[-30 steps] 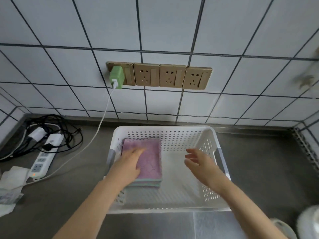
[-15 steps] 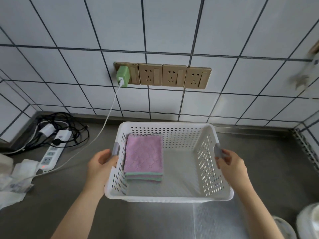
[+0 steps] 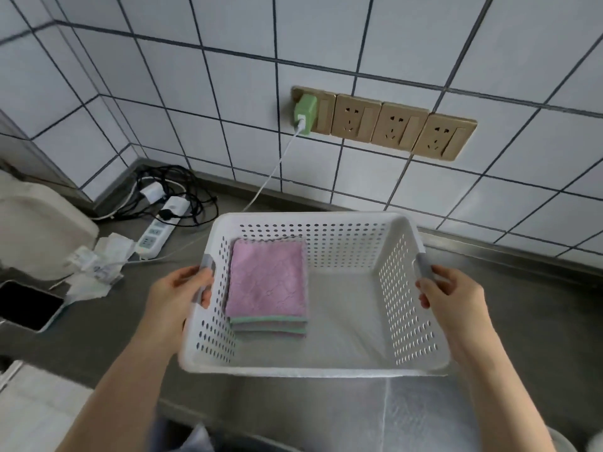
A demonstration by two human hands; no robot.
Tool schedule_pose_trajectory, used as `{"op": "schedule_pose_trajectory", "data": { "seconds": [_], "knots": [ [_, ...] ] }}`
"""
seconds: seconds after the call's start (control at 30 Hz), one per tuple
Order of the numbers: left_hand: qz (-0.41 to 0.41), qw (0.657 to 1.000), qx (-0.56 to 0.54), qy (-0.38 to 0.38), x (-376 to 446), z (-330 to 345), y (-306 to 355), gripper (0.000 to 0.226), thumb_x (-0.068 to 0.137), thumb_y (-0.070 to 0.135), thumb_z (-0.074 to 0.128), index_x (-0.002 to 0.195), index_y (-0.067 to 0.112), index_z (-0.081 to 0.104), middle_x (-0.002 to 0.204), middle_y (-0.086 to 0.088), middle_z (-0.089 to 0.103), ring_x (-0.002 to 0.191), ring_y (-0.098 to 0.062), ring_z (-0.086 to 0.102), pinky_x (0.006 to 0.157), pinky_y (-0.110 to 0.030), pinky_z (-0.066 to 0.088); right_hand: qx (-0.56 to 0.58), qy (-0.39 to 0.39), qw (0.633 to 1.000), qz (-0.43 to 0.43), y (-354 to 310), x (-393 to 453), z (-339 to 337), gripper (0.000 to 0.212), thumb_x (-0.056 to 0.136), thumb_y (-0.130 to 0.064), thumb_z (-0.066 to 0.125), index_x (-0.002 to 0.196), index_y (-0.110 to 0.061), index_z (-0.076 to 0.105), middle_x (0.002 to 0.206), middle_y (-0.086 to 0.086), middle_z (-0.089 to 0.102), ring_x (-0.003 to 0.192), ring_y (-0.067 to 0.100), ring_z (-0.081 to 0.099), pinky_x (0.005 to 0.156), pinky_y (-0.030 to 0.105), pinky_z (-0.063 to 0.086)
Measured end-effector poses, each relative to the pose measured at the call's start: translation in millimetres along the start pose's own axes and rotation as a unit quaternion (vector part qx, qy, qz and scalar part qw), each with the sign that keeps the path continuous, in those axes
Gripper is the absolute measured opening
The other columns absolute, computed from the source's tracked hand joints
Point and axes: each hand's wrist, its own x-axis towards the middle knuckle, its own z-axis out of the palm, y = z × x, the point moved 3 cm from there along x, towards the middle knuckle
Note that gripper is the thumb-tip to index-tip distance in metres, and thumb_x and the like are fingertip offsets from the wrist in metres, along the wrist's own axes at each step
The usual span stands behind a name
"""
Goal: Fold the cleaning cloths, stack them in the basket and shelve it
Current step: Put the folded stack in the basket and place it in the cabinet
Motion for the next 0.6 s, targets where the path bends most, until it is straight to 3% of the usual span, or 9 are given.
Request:
{"op": "schedule_pose_trajectory", "data": {
  "seconds": [0.13,0.33,0.5,0.6],
  "knots": [
    [-0.003,1.000,0.004,0.018,-6,-60,0,0.015,0.085,0.017,0.067,0.084,0.002,0.066,0.061,-0.011,0.055,0.057,-0.021,0.045,0.069,-0.039,0.043,-0.046,-0.050,0.997,-0.028,-36,-28,37,0.030,0.089,-0.010,0.057,0.118,-0.014,0.062,0.066,0.002,0.062,0.053,0.007,0.052,0.051,0.023,0.036],
    [0.010,0.997,-0.053,0.062,-2,-149,-5,0.015,0.086,0.011,0.066,0.072,0.005,0.066,0.063,-0.010,0.055,0.055,-0.019,0.044,0.060,-0.033,0.039,-0.080,-0.111,0.987,-0.081,-76,-71,100,0.026,0.091,-0.013,0.056,0.114,-0.022,0.062,0.062,0.008,0.054,0.055,0.018,0.043,0.053,0.028,0.033],
    [0.015,0.992,-0.078,0.098,5,-247,-5,0.009,0.090,0.006,0.059,0.084,0.001,0.062,0.068,-0.009,0.050,0.054,-0.015,0.042,0.054,-0.027,0.038,-0.113,-0.150,0.974,-0.126,-115,-123,185,0.009,0.091,-0.017,0.054,0.091,-0.016,0.063,0.065,0.012,0.052,0.061,0.020,0.045,0.060,0.031,0.036],
    [0.008,0.990,-0.065,0.121,13,-319,-10,0.014,0.090,0.014,0.062,0.078,0.006,0.061,0.064,-0.008,0.049,0.054,-0.015,0.041,0.055,-0.028,0.037,-0.131,-0.158,0.967,-0.154,-138,-161,241,0.017,0.091,-0.018,0.053,0.076,-0.023,0.057,0.064,0.012,0.052,0.060,0.021,0.046,0.059,0.031,0.036]
  ]
}}
